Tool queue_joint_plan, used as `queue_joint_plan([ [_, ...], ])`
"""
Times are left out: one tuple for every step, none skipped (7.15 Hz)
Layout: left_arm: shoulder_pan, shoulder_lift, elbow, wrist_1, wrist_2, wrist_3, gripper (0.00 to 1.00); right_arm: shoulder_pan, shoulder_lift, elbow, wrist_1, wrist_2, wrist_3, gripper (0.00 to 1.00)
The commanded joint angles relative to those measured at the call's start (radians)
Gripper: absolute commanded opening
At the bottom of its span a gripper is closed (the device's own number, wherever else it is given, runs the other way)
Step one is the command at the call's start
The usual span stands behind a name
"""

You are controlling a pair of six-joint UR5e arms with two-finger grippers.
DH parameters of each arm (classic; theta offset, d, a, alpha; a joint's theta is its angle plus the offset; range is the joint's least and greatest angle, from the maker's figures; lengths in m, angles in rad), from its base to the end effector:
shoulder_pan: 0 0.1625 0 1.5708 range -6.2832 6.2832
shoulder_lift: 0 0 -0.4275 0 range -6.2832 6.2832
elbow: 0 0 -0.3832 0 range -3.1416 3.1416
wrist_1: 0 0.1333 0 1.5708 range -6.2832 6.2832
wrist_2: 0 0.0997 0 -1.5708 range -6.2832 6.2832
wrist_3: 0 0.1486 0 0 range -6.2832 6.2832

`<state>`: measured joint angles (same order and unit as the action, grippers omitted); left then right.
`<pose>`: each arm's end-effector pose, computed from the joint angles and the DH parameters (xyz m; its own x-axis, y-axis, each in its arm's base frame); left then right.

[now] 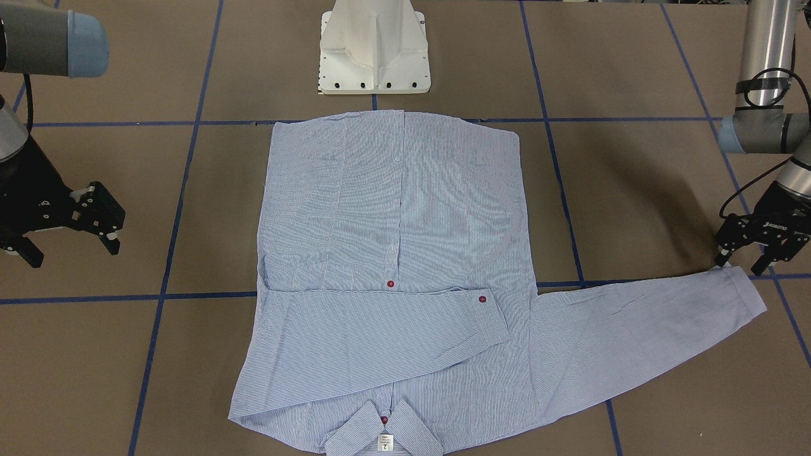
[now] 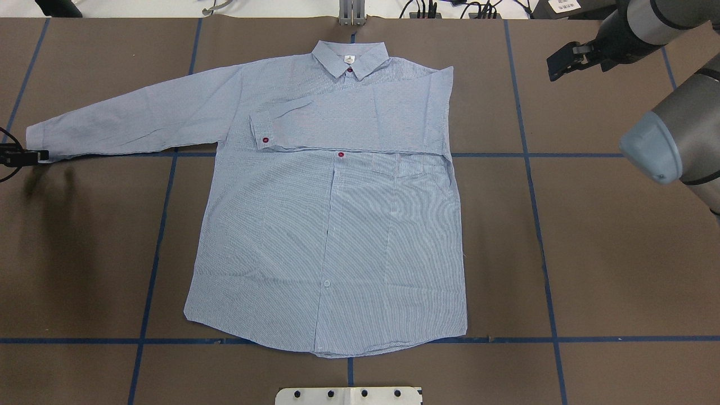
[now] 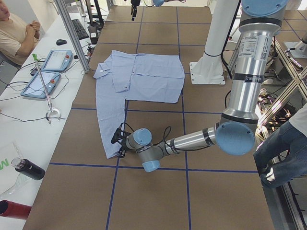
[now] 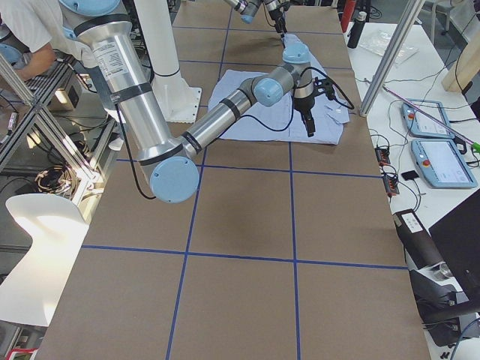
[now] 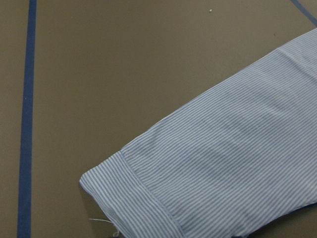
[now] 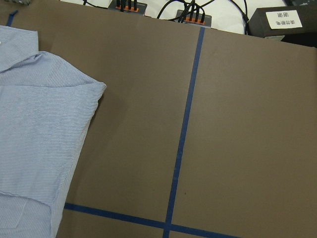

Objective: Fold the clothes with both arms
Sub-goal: 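Lower the left gripper to the other cuff and grasp it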

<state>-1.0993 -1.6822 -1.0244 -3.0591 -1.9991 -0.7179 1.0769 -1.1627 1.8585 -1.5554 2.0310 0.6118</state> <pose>0.1914 -0.5331 0.7291 0.6347 0.2635 -0.7264 0.2560 0.8153 0.5194 -0.2376 -0.5833 0.3450 0.7396 -0.1735 0.6503 -0.0802 0.9366 0.3411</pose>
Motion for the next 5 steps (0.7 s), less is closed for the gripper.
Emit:
queue_joint_plan([
  [0.003, 0.001, 0.004, -0.001, 0.0, 0.0, 0.71, 0.0, -0.003, 0.002, 0.0, -0.002, 0.002, 1.0],
  [0.003, -0.001, 0.004, -0.001, 0.0, 0.0, 0.66, 0.0, -0.005, 0.002, 0.0, -0.002, 0.002, 1.0],
  [0.003, 0.001, 0.004, -0.001, 0.0, 0.0, 0.64, 0.0, -0.003, 0.002, 0.0, -0.002, 0.002, 1.0],
  [0.003, -0.001, 0.004, -0.001, 0.0, 0.0, 0.58, 0.0, -0.003, 0.002, 0.0, -0.002, 0.002, 1.0],
  [0.003, 0.001, 0.004, -0.001, 0.0, 0.0, 0.39, 0.0, -0.005, 0.004, 0.002, -0.002, 0.002, 1.0],
])
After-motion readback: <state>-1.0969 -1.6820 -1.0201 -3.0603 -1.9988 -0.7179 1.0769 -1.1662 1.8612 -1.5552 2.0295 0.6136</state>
